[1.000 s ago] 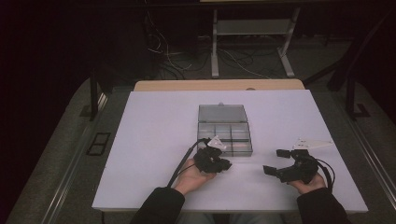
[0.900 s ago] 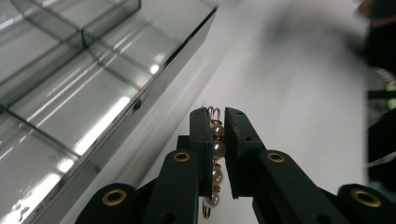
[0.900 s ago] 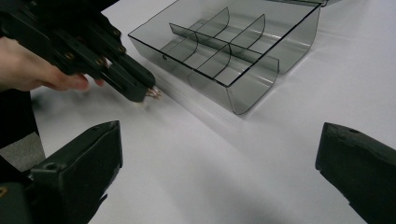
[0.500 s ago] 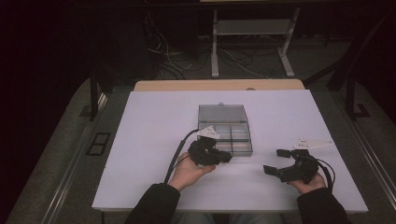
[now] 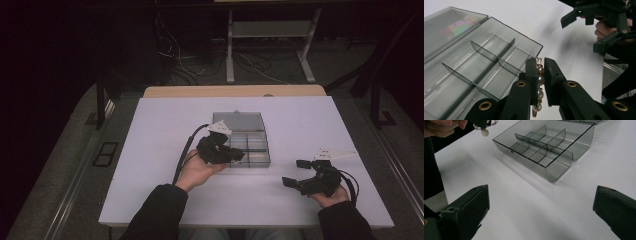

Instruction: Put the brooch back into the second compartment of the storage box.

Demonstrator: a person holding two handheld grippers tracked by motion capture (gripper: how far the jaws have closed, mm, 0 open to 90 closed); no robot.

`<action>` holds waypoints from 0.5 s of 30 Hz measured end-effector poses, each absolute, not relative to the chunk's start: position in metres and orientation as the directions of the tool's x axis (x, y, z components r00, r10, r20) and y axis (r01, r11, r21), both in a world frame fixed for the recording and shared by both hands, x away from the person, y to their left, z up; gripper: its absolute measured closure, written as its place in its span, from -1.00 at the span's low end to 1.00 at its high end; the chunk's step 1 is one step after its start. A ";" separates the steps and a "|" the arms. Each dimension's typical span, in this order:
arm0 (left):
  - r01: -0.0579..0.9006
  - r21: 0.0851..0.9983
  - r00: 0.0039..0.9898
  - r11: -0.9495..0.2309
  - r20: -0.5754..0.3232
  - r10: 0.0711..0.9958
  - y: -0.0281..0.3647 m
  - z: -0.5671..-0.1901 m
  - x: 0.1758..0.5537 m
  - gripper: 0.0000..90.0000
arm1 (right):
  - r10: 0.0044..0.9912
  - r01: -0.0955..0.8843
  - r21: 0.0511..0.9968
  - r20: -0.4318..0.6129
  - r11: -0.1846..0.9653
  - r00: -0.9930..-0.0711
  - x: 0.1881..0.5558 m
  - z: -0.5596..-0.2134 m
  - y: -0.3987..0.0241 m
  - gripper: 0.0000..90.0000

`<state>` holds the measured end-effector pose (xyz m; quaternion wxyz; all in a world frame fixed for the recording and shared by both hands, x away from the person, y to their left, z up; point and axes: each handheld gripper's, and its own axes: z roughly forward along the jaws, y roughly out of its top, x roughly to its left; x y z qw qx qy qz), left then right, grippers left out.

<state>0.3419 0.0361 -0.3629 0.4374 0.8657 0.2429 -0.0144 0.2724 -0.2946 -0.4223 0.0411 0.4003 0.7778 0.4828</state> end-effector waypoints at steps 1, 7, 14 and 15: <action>0.433 0.749 0.881 -0.502 -0.236 0.409 0.036 -0.362 0.343 0.81 | 0.663 0.582 0.785 0.321 0.213 -0.676 0.273 -0.422 -0.295 -0.99; 0.434 0.752 0.879 -0.496 -0.232 0.416 0.032 -0.361 0.352 0.81 | 0.662 0.586 0.783 0.327 0.210 -0.674 0.272 -0.422 -0.295 -0.99; 0.446 0.759 0.870 -0.474 -0.244 0.428 0.027 -0.365 0.364 0.81 | 0.661 0.585 0.783 0.326 0.211 -0.675 0.273 -0.422 -0.295 -0.99; 0.446 0.760 0.869 -0.473 -0.242 0.431 0.026 -0.366 0.366 0.81 | 0.661 0.584 0.784 0.326 0.211 -0.676 0.273 -0.422 -0.295 -0.99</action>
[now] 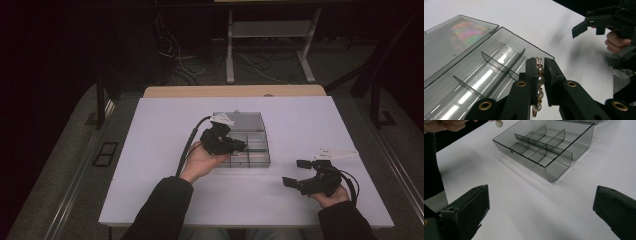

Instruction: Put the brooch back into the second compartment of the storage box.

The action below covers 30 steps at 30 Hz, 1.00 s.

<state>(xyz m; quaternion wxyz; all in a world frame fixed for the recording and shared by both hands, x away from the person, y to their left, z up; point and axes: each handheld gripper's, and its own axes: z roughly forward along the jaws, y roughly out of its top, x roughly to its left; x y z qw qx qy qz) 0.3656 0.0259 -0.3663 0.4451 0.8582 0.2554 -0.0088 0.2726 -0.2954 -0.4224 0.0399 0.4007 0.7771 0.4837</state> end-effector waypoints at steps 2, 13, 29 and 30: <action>0.449 0.758 0.868 -0.472 -0.246 0.432 0.024 -0.369 0.368 0.81 | 0.660 0.583 0.785 0.325 0.211 -0.677 0.273 -0.422 -0.296 -0.99; 0.470 0.745 0.858 -0.473 -0.260 0.443 0.018 -0.383 0.378 0.81 | 0.661 0.586 0.783 0.327 0.211 -0.676 0.273 -0.422 -0.296 -0.99; 0.509 0.713 0.836 -0.482 -0.277 0.473 0.016 -0.405 0.386 0.81 | 0.660 0.588 0.780 0.329 0.213 -0.675 0.273 -0.423 -0.296 -0.99; 0.511 0.708 0.836 -0.488 -0.275 0.475 0.017 -0.406 0.386 0.81 | 0.660 0.588 0.780 0.329 0.213 -0.676 0.273 -0.423 -0.296 -0.99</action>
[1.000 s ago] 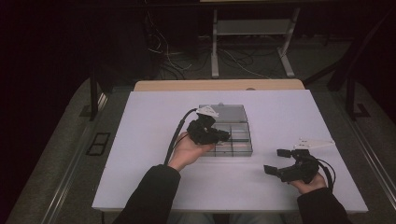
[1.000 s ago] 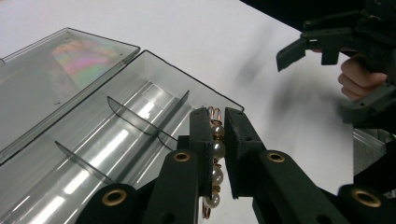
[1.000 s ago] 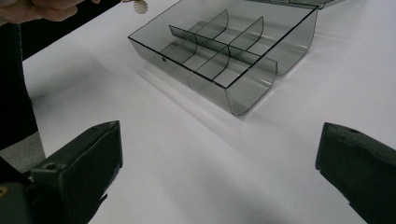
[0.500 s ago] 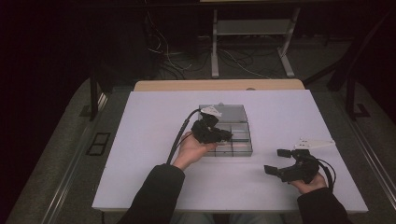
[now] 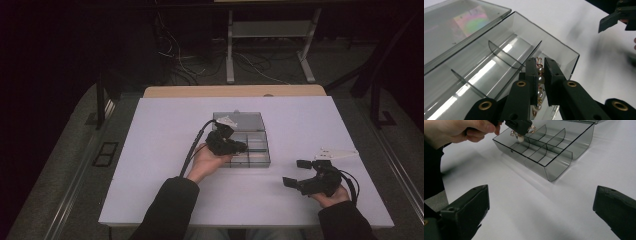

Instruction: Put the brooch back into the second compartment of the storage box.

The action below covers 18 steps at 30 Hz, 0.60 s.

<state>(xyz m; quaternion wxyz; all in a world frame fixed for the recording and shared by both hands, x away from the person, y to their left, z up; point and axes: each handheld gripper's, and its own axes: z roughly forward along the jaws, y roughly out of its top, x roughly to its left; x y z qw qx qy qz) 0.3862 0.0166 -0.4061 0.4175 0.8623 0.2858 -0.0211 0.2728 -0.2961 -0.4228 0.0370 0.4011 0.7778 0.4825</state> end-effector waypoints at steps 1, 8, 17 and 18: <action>0.512 0.706 0.835 -0.489 -0.276 0.476 0.017 -0.407 0.387 0.81 | 0.659 0.589 0.780 0.330 0.213 -0.675 0.273 -0.423 -0.296 -0.99; 0.524 0.688 0.831 -0.502 -0.281 0.481 0.015 -0.415 0.388 0.81 | 0.659 0.589 0.779 0.331 0.213 -0.676 0.273 -0.423 -0.296 -0.99; 0.544 0.659 0.822 -0.519 -0.295 0.486 0.013 -0.420 0.389 0.79 | 0.660 0.590 0.779 0.331 0.212 -0.674 0.273 -0.423 -0.296 -0.99; 0.547 0.658 0.821 -0.517 -0.299 0.487 0.014 -0.420 0.389 0.77 | 0.660 0.589 0.779 0.330 0.213 -0.675 0.273 -0.423 -0.296 -0.99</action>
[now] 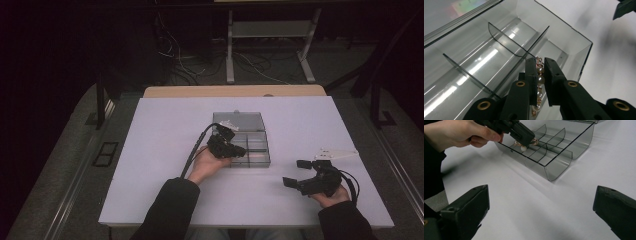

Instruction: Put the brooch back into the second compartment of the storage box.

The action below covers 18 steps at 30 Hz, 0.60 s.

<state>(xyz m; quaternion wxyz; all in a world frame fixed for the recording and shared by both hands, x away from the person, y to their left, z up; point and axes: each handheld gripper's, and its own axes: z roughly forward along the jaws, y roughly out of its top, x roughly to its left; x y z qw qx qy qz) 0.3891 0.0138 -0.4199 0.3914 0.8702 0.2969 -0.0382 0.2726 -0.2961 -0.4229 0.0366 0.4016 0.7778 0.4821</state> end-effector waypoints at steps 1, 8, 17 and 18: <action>0.544 0.658 0.823 -0.521 -0.298 0.484 0.015 -0.419 0.390 0.74 | 0.660 0.590 0.779 0.331 0.212 -0.674 0.273 -0.423 -0.296 -0.99; 0.549 0.675 0.819 -0.493 -0.319 0.477 0.019 -0.414 0.389 0.51 | 0.658 0.586 0.781 0.326 0.218 -0.679 0.274 -0.424 -0.295 -0.99; 0.542 0.710 0.815 -0.449 -0.315 0.486 0.025 -0.403 0.385 -0.04 | 0.659 0.598 0.764 0.322 0.242 -0.679 0.277 -0.423 -0.291 -0.99; 0.539 0.711 0.815 -0.451 -0.307 0.491 0.026 -0.401 0.384 -0.09 | 0.657 0.600 0.761 0.324 0.246 -0.681 0.278 -0.423 -0.291 -0.99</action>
